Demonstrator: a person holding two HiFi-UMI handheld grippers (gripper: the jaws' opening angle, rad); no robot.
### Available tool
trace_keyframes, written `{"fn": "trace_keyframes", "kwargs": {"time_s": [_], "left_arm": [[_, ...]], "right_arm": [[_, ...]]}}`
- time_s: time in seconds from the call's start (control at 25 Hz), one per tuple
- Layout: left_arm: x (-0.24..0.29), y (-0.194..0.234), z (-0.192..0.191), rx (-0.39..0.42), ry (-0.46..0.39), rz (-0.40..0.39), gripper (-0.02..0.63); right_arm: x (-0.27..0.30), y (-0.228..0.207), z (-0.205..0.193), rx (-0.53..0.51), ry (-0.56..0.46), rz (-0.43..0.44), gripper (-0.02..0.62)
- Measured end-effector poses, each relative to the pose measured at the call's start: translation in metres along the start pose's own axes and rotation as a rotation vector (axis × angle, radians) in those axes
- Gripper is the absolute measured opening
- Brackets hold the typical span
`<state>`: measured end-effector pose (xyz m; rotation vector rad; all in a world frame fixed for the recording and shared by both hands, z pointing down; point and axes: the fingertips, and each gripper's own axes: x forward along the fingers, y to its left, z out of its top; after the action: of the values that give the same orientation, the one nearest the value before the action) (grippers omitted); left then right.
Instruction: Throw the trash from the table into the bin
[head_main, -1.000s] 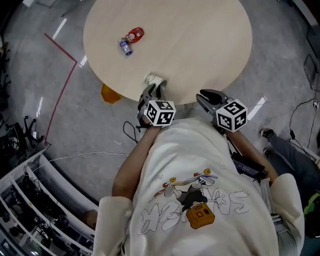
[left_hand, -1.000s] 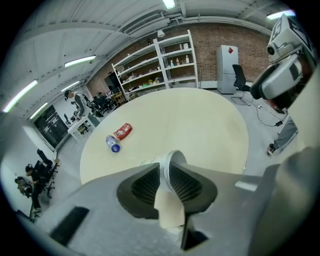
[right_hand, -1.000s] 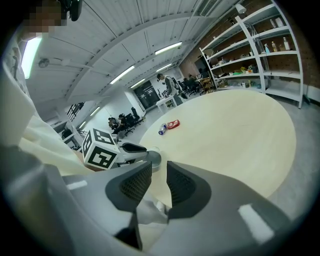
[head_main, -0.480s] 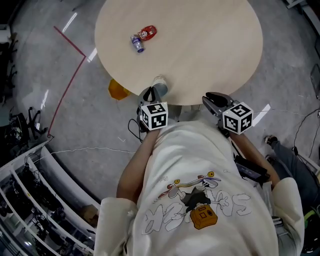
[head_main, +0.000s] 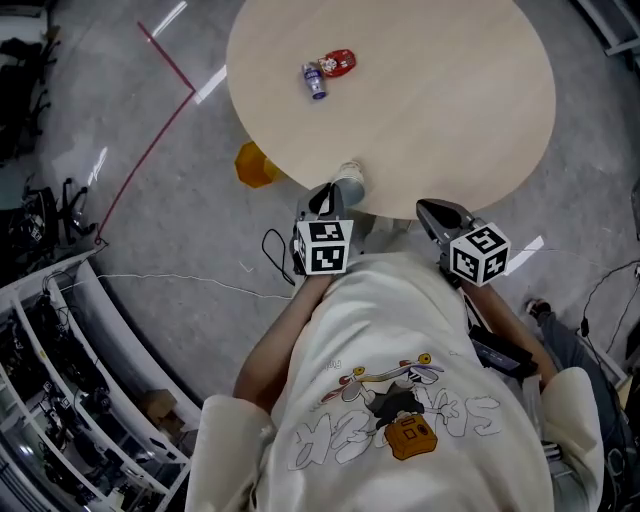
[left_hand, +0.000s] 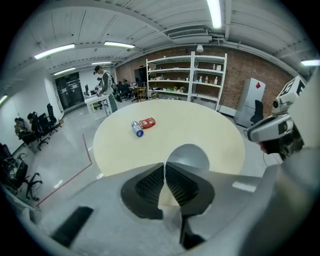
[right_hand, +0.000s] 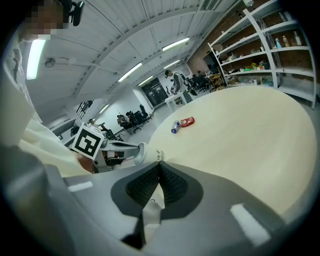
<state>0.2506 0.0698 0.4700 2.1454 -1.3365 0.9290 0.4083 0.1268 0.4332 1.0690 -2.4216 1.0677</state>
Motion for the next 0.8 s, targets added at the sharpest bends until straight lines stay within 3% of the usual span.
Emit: {"fn": "trace_keyframes", "kwargs": {"time_s": [0.36,0.48,0.8], "left_arm": [[-0.017,0.027,0.002,-0.092,-0.011,-0.031,0.021],[-0.025,0.052,-0.005,-0.118,-0.011,-0.037,0.021],[-0.036,0.115,-0.001,-0.173,-0.033,-0.031,0.021]], "right_arm": [[0.026,0.028,0.025,-0.065,0.046,0.010,0.006],[0.048,0.048,0.027,-0.118,0.061,0.021,0.006],[0.101,0.083,0.043,-0.132,0.090,0.049,0.006]]}}
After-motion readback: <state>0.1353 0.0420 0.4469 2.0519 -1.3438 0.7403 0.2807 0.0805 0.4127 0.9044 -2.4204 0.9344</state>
